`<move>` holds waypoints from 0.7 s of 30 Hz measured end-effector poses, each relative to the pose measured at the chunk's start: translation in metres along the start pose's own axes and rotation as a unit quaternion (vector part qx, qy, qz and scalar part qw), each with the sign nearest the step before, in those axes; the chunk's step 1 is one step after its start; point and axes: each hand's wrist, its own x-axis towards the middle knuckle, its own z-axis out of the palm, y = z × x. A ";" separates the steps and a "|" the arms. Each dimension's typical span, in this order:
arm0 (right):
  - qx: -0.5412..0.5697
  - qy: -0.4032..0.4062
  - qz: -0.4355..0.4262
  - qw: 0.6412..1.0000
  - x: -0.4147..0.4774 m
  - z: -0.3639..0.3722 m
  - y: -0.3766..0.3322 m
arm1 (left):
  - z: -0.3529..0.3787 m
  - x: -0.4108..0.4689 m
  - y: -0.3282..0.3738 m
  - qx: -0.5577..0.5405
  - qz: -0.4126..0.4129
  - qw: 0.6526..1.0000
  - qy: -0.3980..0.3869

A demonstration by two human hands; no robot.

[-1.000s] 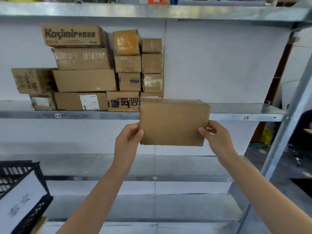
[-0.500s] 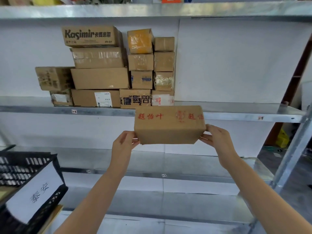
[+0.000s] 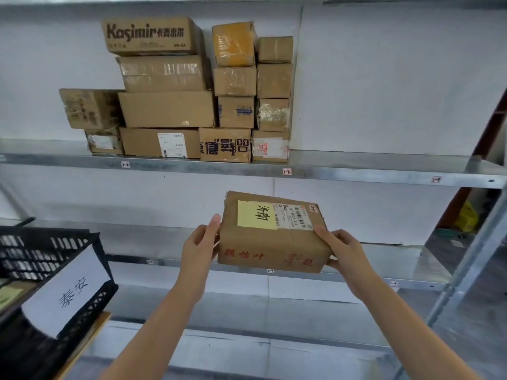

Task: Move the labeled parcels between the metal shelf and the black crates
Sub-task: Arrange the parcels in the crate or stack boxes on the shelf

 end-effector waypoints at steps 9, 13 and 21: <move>0.046 -0.157 0.051 0.985 0.013 0.057 0.028 | -0.055 -0.009 -0.016 0.014 -0.027 0.996 0.084; 0.032 -0.227 0.060 0.972 0.024 0.106 0.022 | -0.097 -0.011 -0.010 0.008 -0.022 0.992 0.125; -0.067 -0.363 0.102 0.924 0.032 0.246 0.013 | -0.207 -0.020 0.014 -0.004 0.007 0.971 0.239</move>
